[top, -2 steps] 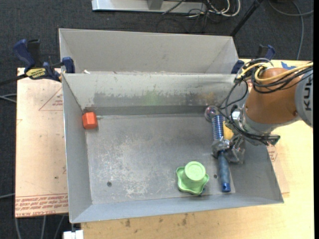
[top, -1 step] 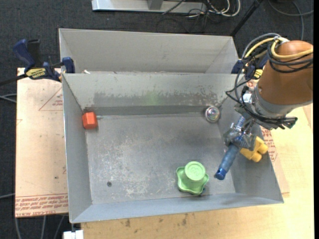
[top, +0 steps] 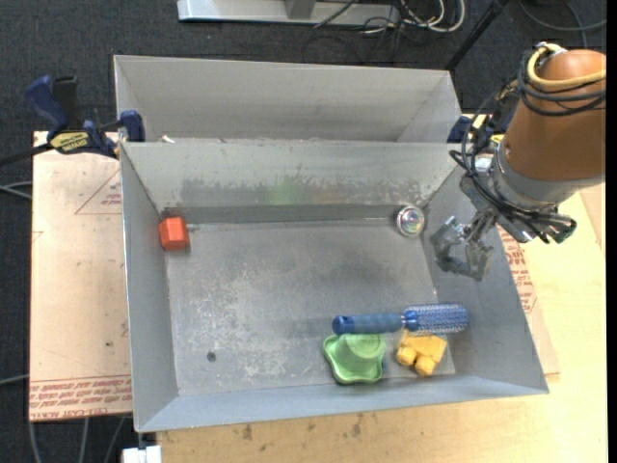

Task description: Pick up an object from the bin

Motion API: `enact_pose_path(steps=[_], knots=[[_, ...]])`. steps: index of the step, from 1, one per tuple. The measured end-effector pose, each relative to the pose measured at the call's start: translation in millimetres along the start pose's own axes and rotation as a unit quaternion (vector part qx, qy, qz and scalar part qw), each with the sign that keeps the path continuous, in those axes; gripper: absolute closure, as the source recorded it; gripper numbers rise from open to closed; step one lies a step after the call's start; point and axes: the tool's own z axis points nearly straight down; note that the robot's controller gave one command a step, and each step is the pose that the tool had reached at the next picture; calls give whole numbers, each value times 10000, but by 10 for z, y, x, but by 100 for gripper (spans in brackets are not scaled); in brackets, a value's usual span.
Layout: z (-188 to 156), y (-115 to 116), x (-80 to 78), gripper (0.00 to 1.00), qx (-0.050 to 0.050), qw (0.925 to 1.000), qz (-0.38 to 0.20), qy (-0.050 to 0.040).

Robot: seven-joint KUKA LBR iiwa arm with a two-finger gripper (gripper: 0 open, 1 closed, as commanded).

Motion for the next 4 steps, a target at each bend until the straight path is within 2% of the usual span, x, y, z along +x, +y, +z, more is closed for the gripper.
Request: enact_pose_path(steps=[1,2,3,4], knots=[[12,-2,9,0,-9,10000,12,11],[861,275,-989,0,-37,9974,-721,9],[1581,-2,-1073,0,-36,9953,-970,32],[1540,-8,-1083,100,-22,9953,-966,15]])
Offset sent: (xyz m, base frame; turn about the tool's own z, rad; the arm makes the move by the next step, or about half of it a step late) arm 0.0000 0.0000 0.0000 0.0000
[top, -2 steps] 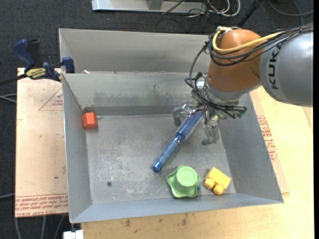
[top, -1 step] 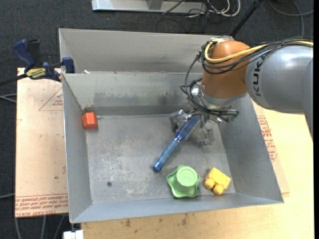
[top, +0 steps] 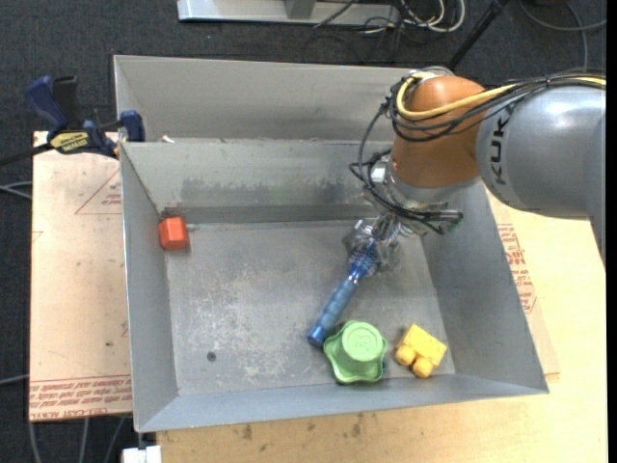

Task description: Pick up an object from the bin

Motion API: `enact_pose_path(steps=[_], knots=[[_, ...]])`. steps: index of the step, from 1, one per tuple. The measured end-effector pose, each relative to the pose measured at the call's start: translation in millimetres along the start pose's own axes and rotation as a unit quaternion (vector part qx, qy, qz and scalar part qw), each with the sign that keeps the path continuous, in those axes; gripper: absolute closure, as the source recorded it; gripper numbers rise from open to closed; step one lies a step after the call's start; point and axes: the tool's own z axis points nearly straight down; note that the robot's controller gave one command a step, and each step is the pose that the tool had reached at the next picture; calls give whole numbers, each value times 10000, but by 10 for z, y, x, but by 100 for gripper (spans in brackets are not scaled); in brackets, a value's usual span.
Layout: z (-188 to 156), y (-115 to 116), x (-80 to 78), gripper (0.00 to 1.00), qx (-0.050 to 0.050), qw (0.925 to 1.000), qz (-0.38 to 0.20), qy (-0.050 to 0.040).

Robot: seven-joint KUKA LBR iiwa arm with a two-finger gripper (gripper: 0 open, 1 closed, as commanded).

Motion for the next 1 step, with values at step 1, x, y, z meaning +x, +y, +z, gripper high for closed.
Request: enact_pose_path(steps=[1], knots=[[-1236,-69,-21,100,46,9997,240,-28]])
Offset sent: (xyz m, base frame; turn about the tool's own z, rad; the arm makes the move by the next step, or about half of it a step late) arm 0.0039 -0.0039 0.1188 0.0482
